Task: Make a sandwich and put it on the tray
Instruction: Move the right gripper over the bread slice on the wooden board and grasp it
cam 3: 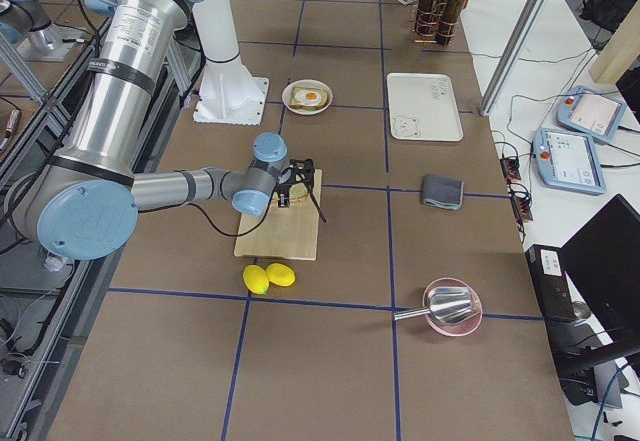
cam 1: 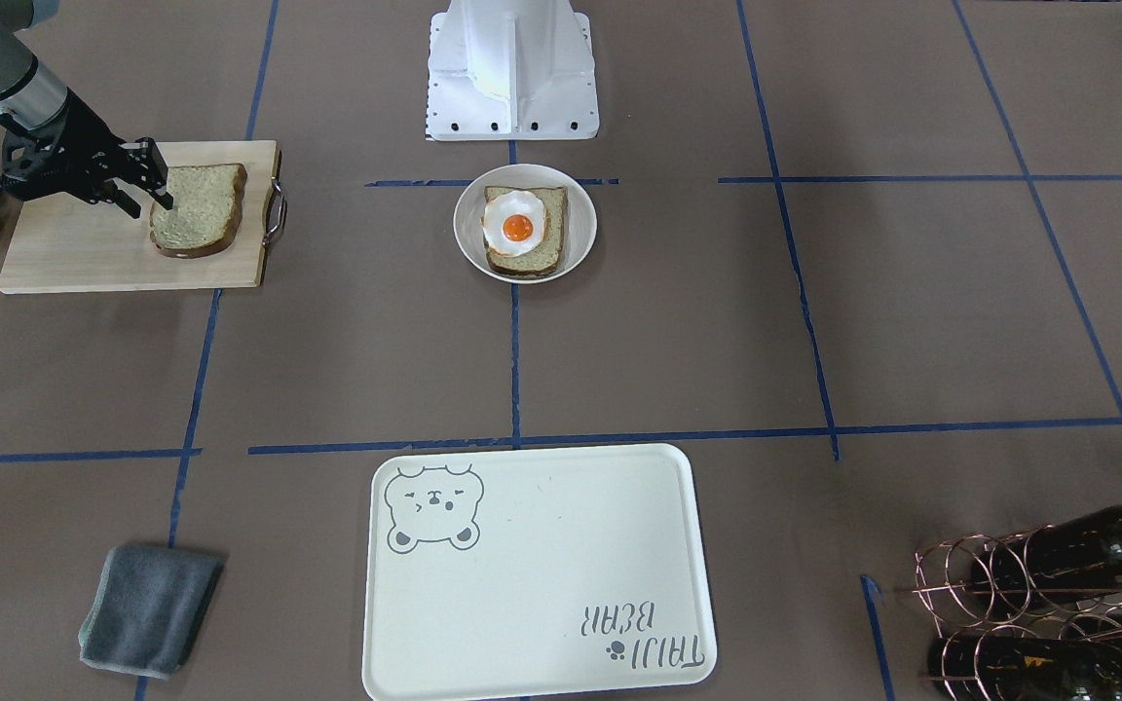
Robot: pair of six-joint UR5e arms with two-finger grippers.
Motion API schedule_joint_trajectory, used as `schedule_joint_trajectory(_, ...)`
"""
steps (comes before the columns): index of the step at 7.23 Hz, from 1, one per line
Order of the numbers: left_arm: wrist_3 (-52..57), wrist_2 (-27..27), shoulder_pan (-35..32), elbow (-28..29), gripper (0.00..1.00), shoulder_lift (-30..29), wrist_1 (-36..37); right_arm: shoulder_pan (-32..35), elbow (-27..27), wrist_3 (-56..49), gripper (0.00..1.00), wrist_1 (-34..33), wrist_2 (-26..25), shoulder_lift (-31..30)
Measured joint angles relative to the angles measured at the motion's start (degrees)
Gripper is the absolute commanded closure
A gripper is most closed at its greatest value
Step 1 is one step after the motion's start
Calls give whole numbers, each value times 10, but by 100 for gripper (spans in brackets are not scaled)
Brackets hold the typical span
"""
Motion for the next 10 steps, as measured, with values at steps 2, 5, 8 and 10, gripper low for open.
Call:
schedule_joint_trajectory(2, 0, 0, 0, 0, 0, 0, 0, -5, -1, 0, 60, 0, -2, 1)
schedule_joint_trajectory(5, 0, 0, 0, 0, 0, 0, 0, -9, -2, 0, 82, 0, -2, 1)
schedule_joint_trajectory(8, 0, 0, 0, 0, 0, 0, 0, -18, -4, 0, 100, 0, -9, 0)
schedule_joint_trajectory(10, 0, 0, 0, 0, 0, 0, 0, -19, -3, -1, 100, 0, -12, 1)
